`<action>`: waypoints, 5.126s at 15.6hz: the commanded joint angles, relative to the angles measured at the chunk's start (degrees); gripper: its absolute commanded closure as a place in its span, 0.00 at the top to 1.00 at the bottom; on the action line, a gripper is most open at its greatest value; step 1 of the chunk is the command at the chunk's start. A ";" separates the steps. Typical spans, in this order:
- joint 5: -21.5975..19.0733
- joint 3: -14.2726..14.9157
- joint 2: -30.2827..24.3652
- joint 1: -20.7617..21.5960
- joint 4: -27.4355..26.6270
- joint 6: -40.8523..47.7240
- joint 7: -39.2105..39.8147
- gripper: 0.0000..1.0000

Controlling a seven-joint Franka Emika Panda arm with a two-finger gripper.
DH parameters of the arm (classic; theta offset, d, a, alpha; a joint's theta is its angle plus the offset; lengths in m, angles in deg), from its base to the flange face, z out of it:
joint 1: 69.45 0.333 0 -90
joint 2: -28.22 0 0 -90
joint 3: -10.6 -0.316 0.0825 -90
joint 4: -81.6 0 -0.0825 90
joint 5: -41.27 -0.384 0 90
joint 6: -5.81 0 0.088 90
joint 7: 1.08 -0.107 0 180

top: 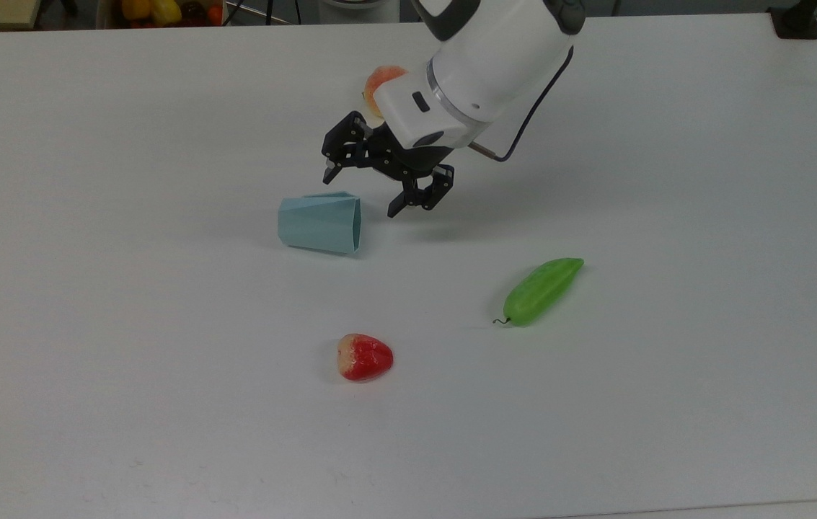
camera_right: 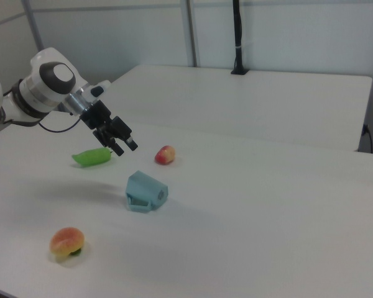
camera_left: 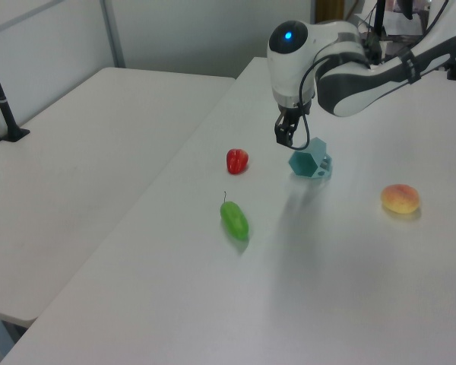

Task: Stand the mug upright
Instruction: 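Move the gripper down toward the tipped light-blue mug's base, then close the gripper on the mug's base end, then lift the mug and rotate it so its opening faces up, then lower the upright mug onto the table and open the gripper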

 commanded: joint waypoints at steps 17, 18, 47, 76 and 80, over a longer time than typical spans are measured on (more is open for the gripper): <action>10.77 0.10 2.39 -3.19 -9.73 -4.78 -2.87 1.00; 12.17 0.10 2.39 -3.19 -10.43 -4.78 -2.96 0.97; -46.17 9.23 -7.19 -13.39 0.72 -4.07 50.87 0.00; -48.82 17.94 -0.32 -12.69 -7.54 -15.06 82.92 1.00; -48.90 17.77 -6.03 -11.37 -6.49 -13.23 78.27 1.00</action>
